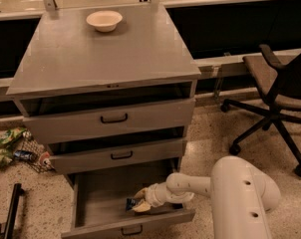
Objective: Place rxbar blueberry into bottom drawer
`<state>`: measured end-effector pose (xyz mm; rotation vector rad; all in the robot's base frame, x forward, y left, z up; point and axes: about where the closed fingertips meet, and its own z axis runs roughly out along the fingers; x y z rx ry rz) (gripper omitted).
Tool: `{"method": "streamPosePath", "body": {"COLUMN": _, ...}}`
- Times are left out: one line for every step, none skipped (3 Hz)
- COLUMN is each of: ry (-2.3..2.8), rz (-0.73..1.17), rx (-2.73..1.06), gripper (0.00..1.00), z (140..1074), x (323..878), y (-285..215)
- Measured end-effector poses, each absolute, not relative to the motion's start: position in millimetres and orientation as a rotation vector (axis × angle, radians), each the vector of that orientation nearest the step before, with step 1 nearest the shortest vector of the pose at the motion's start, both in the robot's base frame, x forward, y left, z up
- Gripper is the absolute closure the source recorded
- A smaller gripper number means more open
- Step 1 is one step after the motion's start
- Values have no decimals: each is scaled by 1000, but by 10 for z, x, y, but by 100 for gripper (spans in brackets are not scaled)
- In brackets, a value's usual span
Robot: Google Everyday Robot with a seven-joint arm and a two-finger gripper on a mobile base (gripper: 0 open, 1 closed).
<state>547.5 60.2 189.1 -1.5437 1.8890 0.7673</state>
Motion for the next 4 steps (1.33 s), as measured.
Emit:
{"method": "streamPosePath", "body": {"ry": 1898, "rz": 724, "rx": -1492, "gripper": 24, "z": 2056, "x": 5464, "y": 524}}
{"method": "streamPosePath", "body": {"ry": 1883, "rz": 663, "rx": -1433, "gripper": 55, "z": 2359, "x": 5477, "y": 372}}
{"method": "streamPosePath", "body": {"ry": 1826, "rz": 672, "rx": -1395, "gripper": 83, "z": 2668, "x": 5398, "y": 147}}
{"method": "streamPosePath", "body": {"ry": 1827, "rz": 676, "rx": -1403, "gripper": 62, "z": 2641, "x": 5394, "y": 202}}
